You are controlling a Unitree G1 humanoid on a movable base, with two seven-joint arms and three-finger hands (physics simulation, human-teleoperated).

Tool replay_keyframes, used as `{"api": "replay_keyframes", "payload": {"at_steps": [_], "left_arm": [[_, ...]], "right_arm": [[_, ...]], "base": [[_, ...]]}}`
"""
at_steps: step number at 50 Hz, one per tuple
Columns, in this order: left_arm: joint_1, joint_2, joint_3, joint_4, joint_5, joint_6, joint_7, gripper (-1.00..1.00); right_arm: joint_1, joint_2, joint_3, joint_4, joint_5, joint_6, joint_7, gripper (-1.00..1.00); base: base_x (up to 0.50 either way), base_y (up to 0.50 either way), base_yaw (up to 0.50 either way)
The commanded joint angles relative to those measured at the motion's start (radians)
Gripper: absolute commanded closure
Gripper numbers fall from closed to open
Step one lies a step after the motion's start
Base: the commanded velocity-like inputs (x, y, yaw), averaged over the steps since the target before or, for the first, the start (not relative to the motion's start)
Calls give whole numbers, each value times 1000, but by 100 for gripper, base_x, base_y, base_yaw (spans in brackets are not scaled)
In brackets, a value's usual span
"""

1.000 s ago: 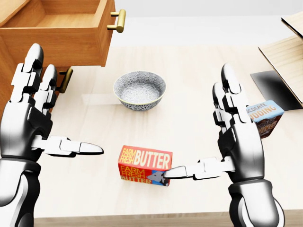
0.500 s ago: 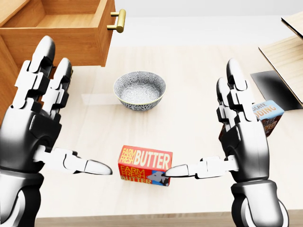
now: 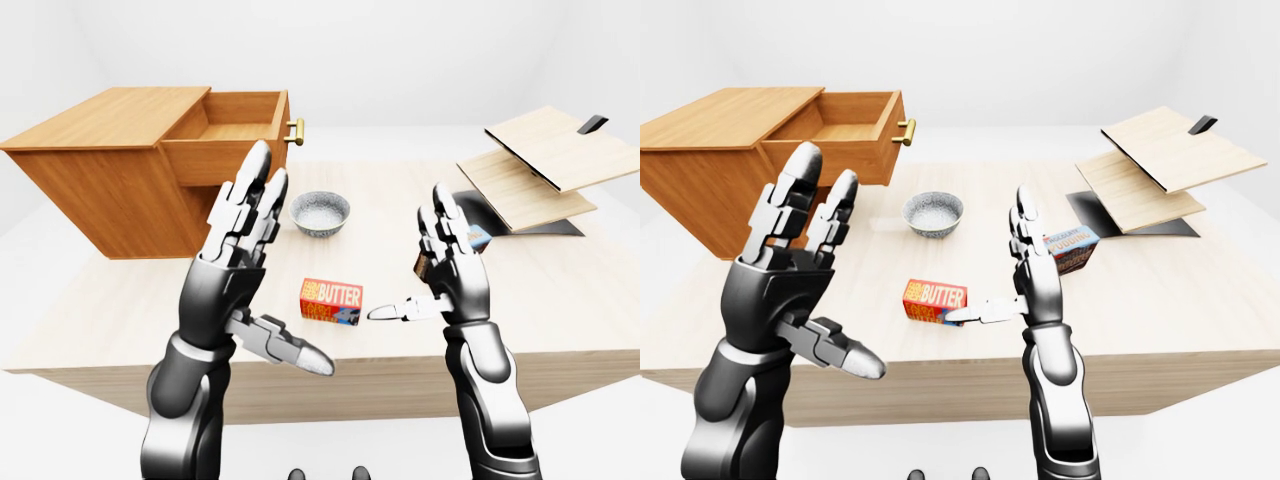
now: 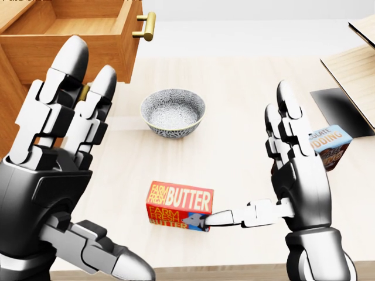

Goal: Close the top drawer of the cabinet.

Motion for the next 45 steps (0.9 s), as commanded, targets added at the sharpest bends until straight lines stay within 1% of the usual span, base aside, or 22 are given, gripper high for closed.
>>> {"api": "replay_keyframes", "payload": {"at_steps": [1, 8, 33, 45], "left_arm": [[35, -4, -30, -89, -5, 0, -21, -100], [37, -5, -34, -86, 9, 0, -20, -100], [59, -6, -42, -84, 14, 0, -29, -100], [66, -7, -53, -112, 16, 0, -20, -100]], "right_arm": [[28, 0, 6, 1, 12, 0, 26, -100], [40, 5, 21, -4, 8, 0, 27, -100], [33, 1, 6, -41, 25, 0, 27, -100], [31, 3, 9, -38, 20, 0, 21, -100]], "base": [[26, 0, 0], [29, 0, 0], [29, 0, 0], [29, 0, 0]]}}
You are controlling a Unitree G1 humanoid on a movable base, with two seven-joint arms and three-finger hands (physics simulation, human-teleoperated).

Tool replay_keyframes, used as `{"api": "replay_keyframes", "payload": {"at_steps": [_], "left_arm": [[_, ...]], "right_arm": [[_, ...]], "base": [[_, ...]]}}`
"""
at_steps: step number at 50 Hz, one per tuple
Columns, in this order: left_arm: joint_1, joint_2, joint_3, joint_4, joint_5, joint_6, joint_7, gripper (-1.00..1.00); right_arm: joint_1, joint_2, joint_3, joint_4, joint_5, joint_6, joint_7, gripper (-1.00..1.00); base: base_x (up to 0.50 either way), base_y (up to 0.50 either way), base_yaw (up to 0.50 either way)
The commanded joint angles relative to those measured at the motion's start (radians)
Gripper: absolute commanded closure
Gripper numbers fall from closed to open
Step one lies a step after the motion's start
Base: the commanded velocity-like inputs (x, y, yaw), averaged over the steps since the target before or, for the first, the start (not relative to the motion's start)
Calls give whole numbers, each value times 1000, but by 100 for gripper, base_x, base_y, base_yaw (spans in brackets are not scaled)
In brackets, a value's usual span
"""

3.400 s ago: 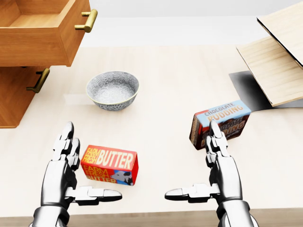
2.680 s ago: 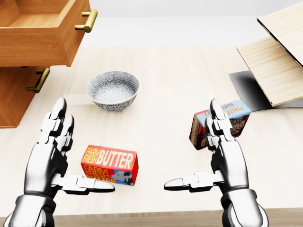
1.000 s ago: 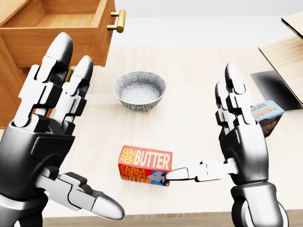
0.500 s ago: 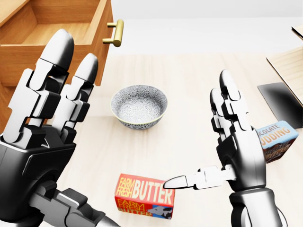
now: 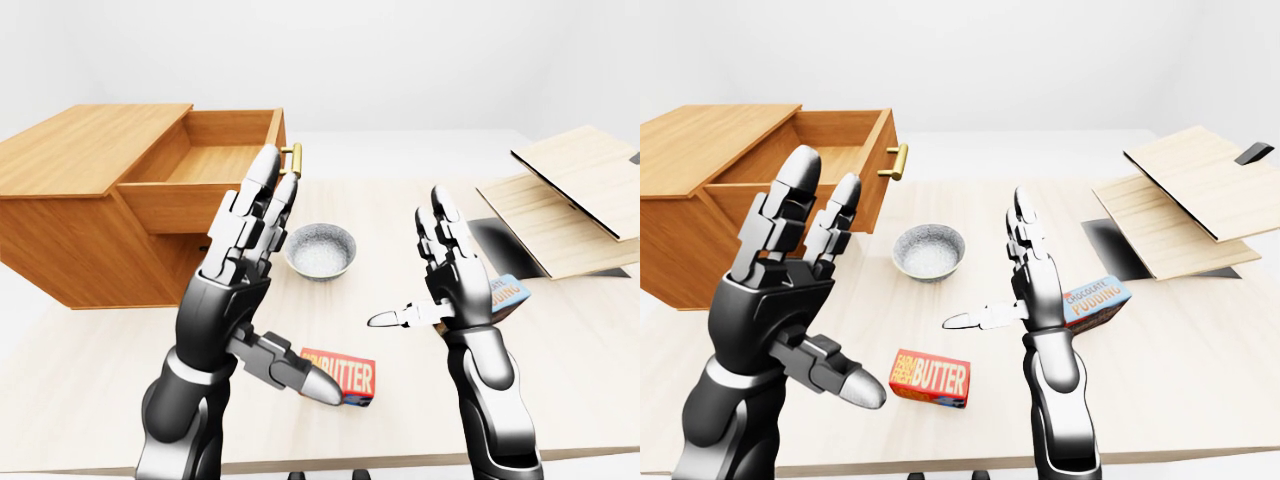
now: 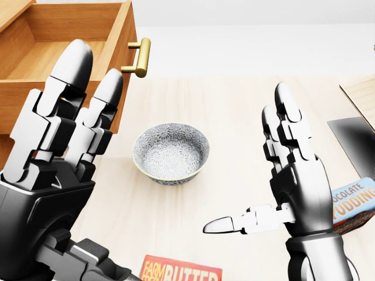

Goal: Close the top drawer of the cabinet.

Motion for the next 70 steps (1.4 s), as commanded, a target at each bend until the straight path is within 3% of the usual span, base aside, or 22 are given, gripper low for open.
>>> {"api": "replay_keyframes", "payload": {"at_steps": [1, 16, 21, 30, 40, 45, 47, 50, 58, 60, 70], "left_arm": [[9, 0, -8, -13, 2, 0, 2, -100], [5, -3, -30, -50, 7, 0, 18, -100], [-50, -23, -51, 30, 29, 0, 56, -100], [-258, -87, -72, 369, 121, 0, 113, -100], [-473, -105, -1, 818, 151, 0, 159, -100], [-553, -89, 39, 1015, 150, -63, 227, -100], [-568, -78, 46, 1070, 161, -104, 250, -100], [-594, -65, 61, 1144, 163, -137, 279, -100], [-626, -40, 85, 1225, 140, -157, 317, -100], [-633, -32, 90, 1245, 147, -174, 344, -100], [-645, 2, 111, 1281, 143, -175, 407, -100]], "right_arm": [[-1, 1, 0, -3, 0, 0, -4, -100], [17, 5, 13, -10, -17, 0, -21, -100], [22, 6, 14, -14, -20, 0, -27, -100], [33, 3, 3, -30, -11, 0, -23, -100], [48, 0, -12, -38, 1, 0, -15, -100], [55, 0, -19, -44, 6, 0, -12, -100], [58, 0, -19, -46, 6, 0, -11, -100], [63, 1, -21, -48, 8, 0, -10, -100], [65, 1, -16, -53, 3, 0, -13, -100], [66, 1, -15, -48, 1, 0, -14, -100], [69, 2, -9, -66, -4, 0, -15, -100]], "base": [[29, 0, 0], [3, 0, 0], [0, 0, 0], [0, 0, 0], [0, 0, 0], [0, 0, 0], [0, 0, 0], [0, 0, 0], [0, 0, 0], [0, 0, 0], [0, 0, 0]]}}
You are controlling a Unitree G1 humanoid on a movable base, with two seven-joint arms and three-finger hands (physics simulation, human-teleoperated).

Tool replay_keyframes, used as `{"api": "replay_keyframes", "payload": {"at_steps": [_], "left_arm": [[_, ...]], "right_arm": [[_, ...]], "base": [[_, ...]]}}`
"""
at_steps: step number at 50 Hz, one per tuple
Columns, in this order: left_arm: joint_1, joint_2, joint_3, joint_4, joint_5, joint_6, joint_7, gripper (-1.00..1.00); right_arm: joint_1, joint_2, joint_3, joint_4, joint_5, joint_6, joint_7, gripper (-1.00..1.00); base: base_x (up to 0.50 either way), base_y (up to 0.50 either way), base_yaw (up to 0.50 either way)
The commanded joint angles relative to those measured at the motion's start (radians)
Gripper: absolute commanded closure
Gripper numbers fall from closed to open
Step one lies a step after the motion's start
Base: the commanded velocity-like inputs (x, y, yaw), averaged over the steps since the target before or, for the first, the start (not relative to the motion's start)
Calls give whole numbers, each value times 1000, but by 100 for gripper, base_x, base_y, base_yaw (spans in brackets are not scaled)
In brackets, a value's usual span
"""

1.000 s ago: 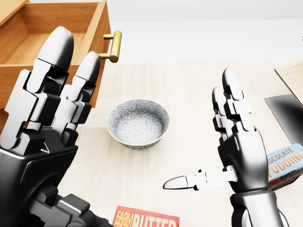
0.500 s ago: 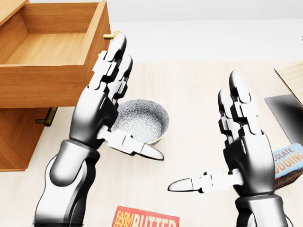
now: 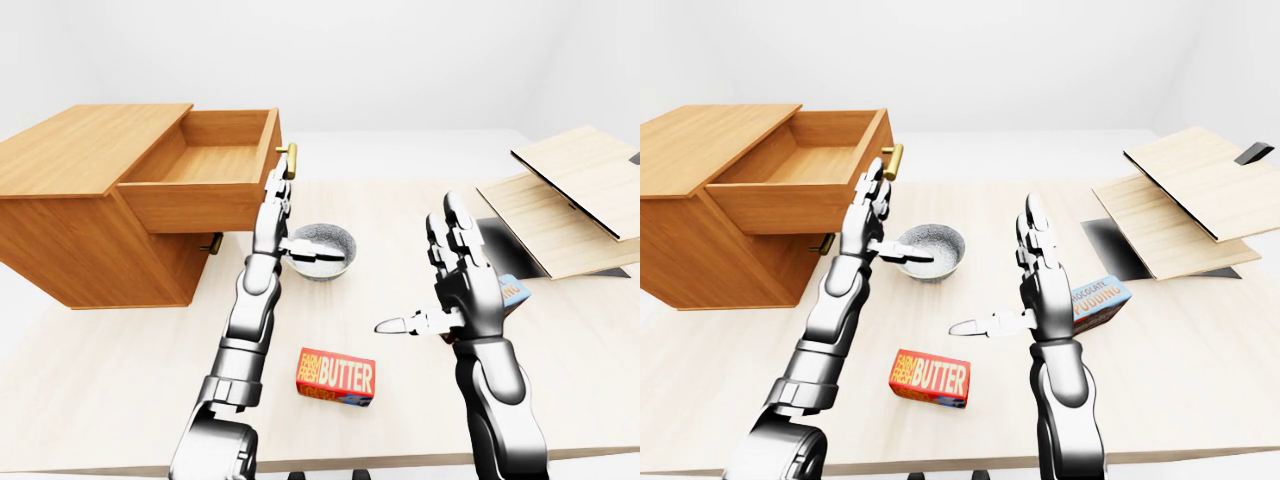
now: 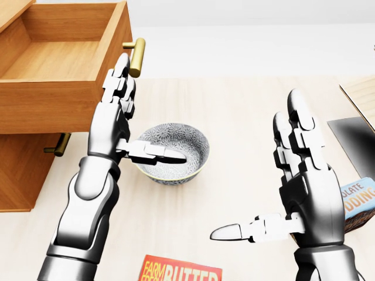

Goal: Close the top drawer of the cabinet.

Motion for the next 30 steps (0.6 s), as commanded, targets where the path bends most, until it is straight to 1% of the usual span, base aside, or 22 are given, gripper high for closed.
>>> {"api": "replay_keyframes", "payload": {"at_steps": [1, 7, 9, 10, 15, 16, 18, 20, 23, 24, 26, 27, 28, 30], "left_arm": [[-56, 44, 38, 136, -1, -17, 74, -100], [-47, 70, 53, 134, 4, -17, 101, -100], [-45, 74, 55, 133, 1, -17, 98, -100], [-39, 84, 59, 133, 14, -17, 110, -100], [-15, 112, 77, 99, 6, -17, 95, -100], [-4, 120, 82, 78, 1, -8, 87, -100], [10, 132, 88, 56, 1, -5, 77, -100], [20, 147, 102, 41, -11, 10, 66, -100], [30, 179, 126, 30, -19, 15, 54, -100], [31, 180, 126, 30, -19, 15, 54, -100], [29, 196, 139, 31, -24, 17, 57, -100], [27, 213, 154, 36, -30, 16, 56, -100], [27, 215, 154, 37, -32, 16, 57, -100], [23, 241, 173, 53, -42, 8, 57, -100]], "right_arm": [[5, 0, 3, -10, -3, 0, 0, -100], [11, 1, 5, -11, -4, 0, 2, -100], [14, 1, 6, -8, -5, 0, 3, -100], [15, 2, 7, -8, -5, 0, 2, -100], [22, 2, 10, -3, -6, 0, 3, -100], [24, 2, 10, -3, -5, 0, 4, -100], [29, 3, 11, 0, -4, 0, 4, -100], [32, 2, 10, -1, -4, 0, 5, -100], [32, 3, 8, 1, -3, 0, 4, -100], [32, 3, 8, 1, -3, 0, 4, -100], [35, 3, 9, -3, -3, 0, 4, -100], [38, 3, 10, -7, -4, 0, 3, -100], [38, 3, 11, -8, -4, 0, 3, -100], [42, 3, 13, -16, -4, 0, 2, -100]], "base": [[2, 0, 0], [1, 0, 0], [1, 0, 0], [0, 0, 0], [1, 0, 0], [1, 0, 0], [1, 0, 0], [1, 0, 0], [0, 0, 0], [0, 0, 0], [0, 0, 0], [0, 0, 0], [0, 0, 0], [0, 0, 0]]}}
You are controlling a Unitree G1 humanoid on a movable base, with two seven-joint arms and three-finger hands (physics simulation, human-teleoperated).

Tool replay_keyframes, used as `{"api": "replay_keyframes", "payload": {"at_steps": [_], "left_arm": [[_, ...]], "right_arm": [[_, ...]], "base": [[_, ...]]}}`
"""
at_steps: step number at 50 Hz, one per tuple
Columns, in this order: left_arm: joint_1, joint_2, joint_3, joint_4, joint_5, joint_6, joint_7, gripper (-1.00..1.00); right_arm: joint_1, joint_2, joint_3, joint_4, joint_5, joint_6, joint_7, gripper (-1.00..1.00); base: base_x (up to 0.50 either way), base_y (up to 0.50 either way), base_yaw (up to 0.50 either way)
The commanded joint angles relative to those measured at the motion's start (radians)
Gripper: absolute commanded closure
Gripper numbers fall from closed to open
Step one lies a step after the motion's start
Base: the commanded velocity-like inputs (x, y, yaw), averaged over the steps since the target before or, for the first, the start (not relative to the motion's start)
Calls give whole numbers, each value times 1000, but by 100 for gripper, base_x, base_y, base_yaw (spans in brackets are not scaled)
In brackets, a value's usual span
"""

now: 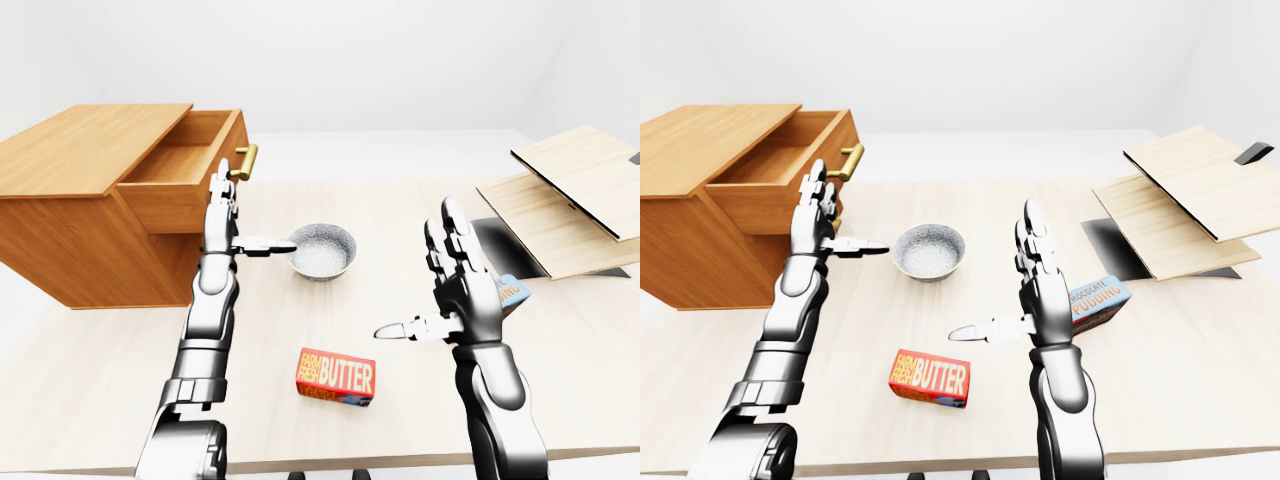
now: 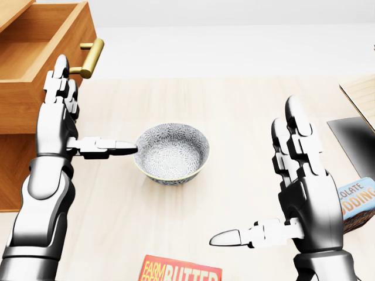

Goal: Close the top drawer of the cabinet.

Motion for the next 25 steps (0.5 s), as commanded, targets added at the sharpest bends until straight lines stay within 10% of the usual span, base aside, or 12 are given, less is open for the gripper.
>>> {"api": "replay_keyframes", "payload": {"at_steps": [1, 25], "left_arm": [[3, 104, 77, 43, -40, 2, -5, -100], [-78, 400, 220, 333, -159, -19, 1, -100]], "right_arm": [[14, 1, 5, -14, -2, 0, -2, -100], [56, 2, 20, -102, -11, 0, -10, -100]], "base": [[0, 0, 0], [0, 0, 0]]}}
